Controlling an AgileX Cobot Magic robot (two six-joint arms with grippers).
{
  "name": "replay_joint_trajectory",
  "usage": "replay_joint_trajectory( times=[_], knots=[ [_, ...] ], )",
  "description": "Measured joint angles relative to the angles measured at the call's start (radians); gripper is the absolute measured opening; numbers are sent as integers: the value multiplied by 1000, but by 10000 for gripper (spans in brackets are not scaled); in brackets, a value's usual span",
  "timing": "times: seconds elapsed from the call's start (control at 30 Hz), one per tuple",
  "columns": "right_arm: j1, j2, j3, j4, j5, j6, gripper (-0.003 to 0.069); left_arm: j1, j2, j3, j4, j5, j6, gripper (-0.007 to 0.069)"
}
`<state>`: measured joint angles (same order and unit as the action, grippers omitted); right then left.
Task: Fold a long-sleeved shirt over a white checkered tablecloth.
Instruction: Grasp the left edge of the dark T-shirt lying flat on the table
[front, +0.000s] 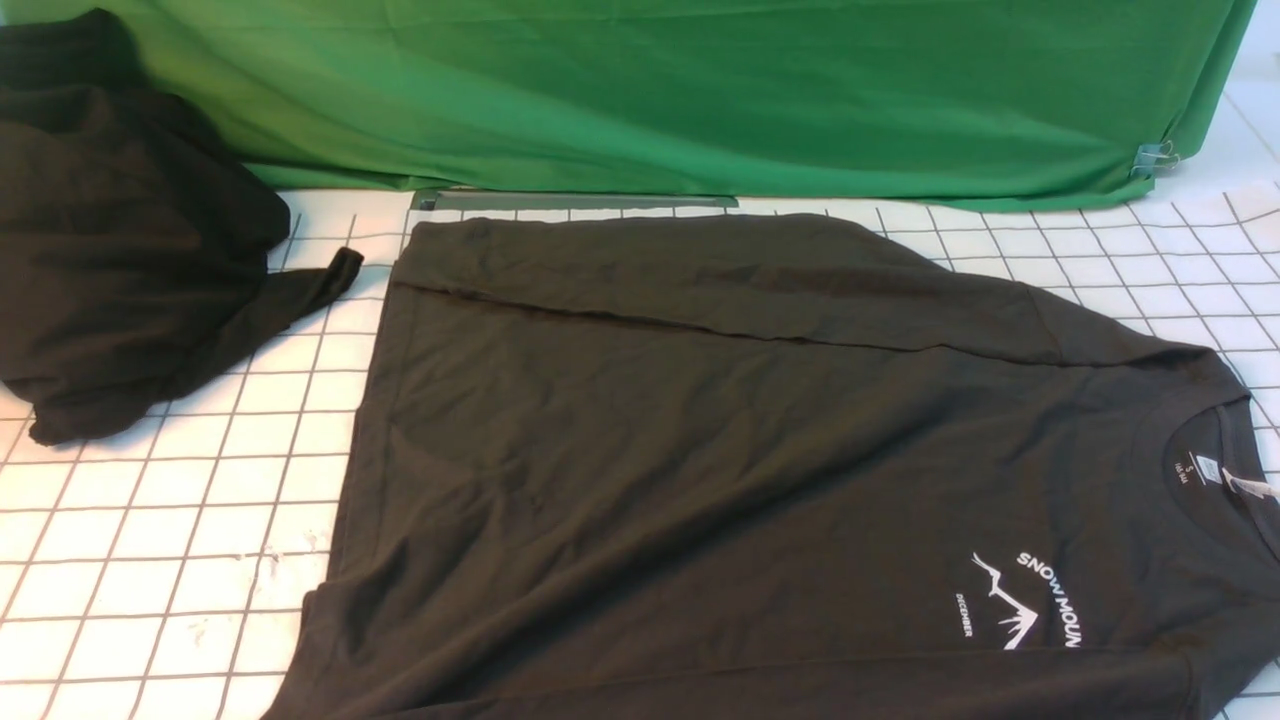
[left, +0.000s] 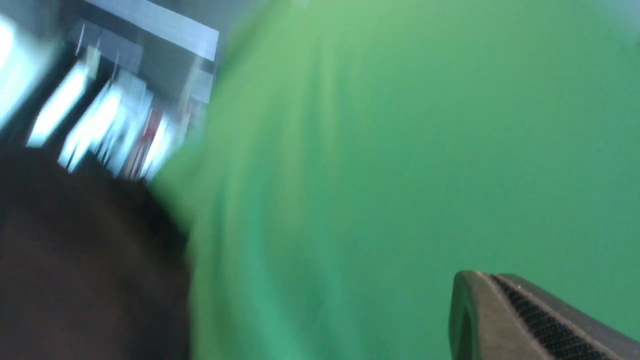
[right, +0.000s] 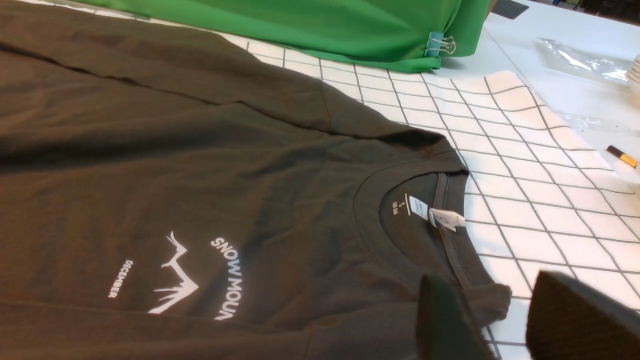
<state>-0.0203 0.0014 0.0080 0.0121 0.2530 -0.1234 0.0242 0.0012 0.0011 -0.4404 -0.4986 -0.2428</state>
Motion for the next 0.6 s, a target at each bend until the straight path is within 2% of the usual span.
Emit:
replay_joint_trajectory(
  times=[0.07,0.13,0.2,0.27,0.3,0.33,0.37,0.47,0.5,0.53,0.6],
  knots=[
    [0,0,0,0,0,0,242,0,-1,-47,18,-32,-4,21],
    [0,0,0,0,-3,0,242,0,13,-145,66,3,-4,21],
    [0,0,0,17,-30,10,242,0,59,-262,101,108,-13,21],
    [0,0,0,109,-134,88,242,0,153,-407,125,285,-15,21],
    [0,0,0,119,-145,110,242,0,177,-437,128,306,-15,21],
    [0,0,0,173,-189,162,242,0,242,-510,152,414,-15,21],
    [0,0,0,243,-272,286,242,0,361,-625,178,624,10,21],
    [0,0,0,299,-375,490,242,0,608,-807,192,978,125,21],
    [0,0,0,306,-397,526,242,0,710,-863,191,1101,165,21],
    [0,0,0,307,-399,534,242,0,742,-872,191,1121,180,21],
    [0,0,0,312,-421,558,242,0,895,-951,172,1294,255,21]
  ],
)
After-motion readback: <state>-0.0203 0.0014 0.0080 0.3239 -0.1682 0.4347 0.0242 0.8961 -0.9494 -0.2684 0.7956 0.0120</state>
